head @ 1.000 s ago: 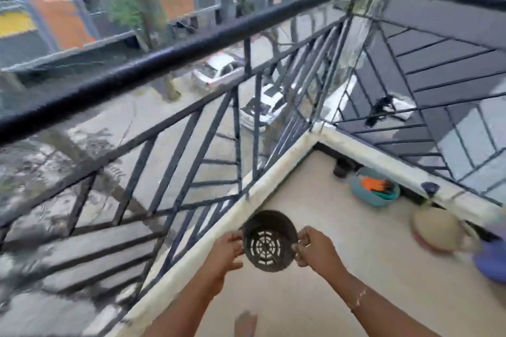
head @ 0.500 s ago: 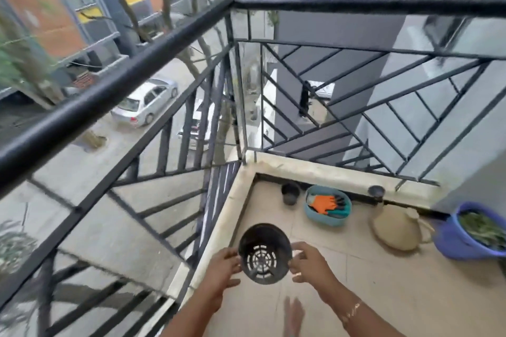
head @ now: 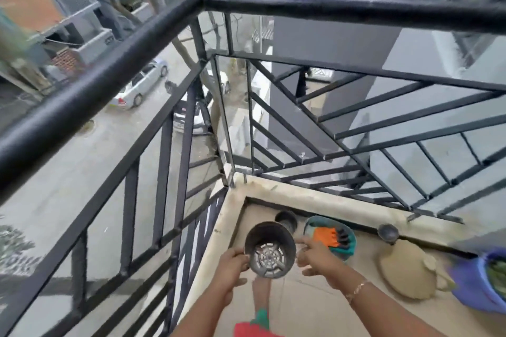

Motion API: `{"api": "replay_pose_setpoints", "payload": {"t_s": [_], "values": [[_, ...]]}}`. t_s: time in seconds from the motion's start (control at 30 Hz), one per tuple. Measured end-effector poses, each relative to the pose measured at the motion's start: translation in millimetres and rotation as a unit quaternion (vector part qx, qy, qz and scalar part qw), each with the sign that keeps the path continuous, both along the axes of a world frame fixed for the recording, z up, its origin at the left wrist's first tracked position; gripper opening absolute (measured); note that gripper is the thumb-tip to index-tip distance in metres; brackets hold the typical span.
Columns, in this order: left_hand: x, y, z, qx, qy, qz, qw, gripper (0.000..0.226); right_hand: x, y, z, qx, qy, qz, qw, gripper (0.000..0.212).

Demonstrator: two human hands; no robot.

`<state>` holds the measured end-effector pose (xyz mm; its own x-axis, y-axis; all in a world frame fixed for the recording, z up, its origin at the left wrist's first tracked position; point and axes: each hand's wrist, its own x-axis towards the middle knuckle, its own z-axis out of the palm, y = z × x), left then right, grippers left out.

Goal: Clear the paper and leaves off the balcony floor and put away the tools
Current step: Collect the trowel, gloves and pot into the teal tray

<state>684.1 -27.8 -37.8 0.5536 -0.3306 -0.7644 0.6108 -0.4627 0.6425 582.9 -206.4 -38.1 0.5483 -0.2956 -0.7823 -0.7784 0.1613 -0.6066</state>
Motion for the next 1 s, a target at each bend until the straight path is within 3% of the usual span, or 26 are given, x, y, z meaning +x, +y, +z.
{"api": "replay_pose_setpoints", "payload": {"t_s": [0.33,0.53,0.73,0.8,1.0], "values": [[117.6,-91.7,-104.6,0.077,0.015,-0.037,0.996,0.007,119.7,-79.5,-108.6,-0.009,0.054,-0.017,0.998,0.048],[161.4,-133.4,-251.5,0.098,0.033,0.010,0.995,0.012,178.4,-111.8,-260.0,-0.040,0.079,0.035,0.995,0.037],[208.1,-163.6,-398.2,0.108,0.053,0.057,0.991,0.035,221.1,-122.4,-419.6,-0.061,0.064,0.029,0.996,0.018],[218.6,-170.9,-435.6,0.113,0.062,0.058,0.990,0.034,231.3,-124.4,-464.4,-0.062,0.065,0.021,0.996,0.022],[234.5,-181.3,-502.3,0.121,0.082,0.061,0.987,0.029,260.3,-127.7,-529.9,-0.061,0.095,0.029,0.993,0.015]]}}
